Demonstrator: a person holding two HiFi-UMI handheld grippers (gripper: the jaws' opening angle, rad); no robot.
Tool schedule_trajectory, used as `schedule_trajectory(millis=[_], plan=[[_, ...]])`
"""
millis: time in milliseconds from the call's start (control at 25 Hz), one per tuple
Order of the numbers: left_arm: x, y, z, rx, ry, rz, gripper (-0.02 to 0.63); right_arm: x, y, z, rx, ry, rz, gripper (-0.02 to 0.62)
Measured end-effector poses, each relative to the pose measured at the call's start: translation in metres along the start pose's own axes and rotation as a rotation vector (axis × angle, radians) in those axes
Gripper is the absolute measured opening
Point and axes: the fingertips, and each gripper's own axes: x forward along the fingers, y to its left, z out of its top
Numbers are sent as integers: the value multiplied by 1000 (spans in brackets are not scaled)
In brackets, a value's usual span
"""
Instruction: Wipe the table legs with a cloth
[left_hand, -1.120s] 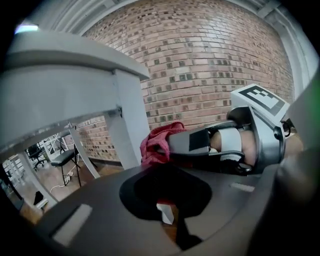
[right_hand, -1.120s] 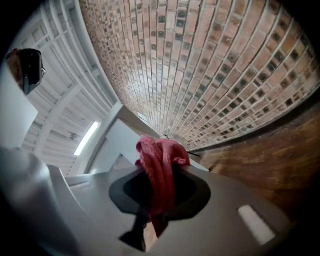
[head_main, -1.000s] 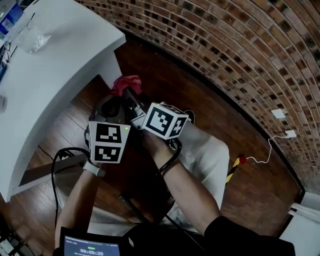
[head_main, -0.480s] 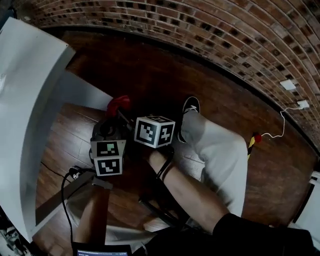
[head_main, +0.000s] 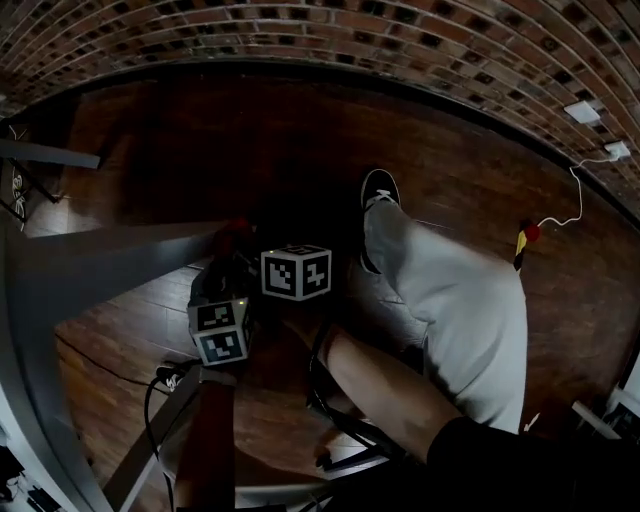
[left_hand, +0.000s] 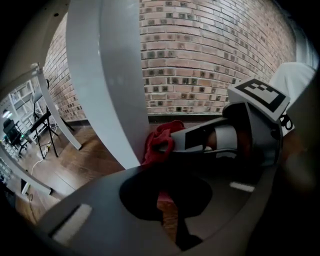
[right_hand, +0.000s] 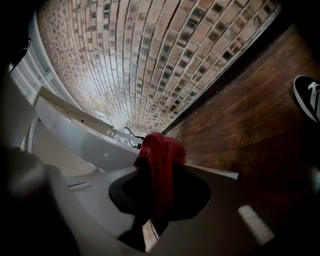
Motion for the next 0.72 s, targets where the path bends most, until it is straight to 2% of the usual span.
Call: schedule_trajectory(millis=[400, 560, 720], plan=[[24, -13, -40, -41, 100, -23, -5, 28, -106, -31, 176, 22, -153, 57], [41, -18, -47, -52, 130, -42, -5, 42, -150, -48, 251, 67, -246, 55], [54, -17, -52, -65, 148, -60, -5, 54, -186, -61, 338, 70, -279, 54]])
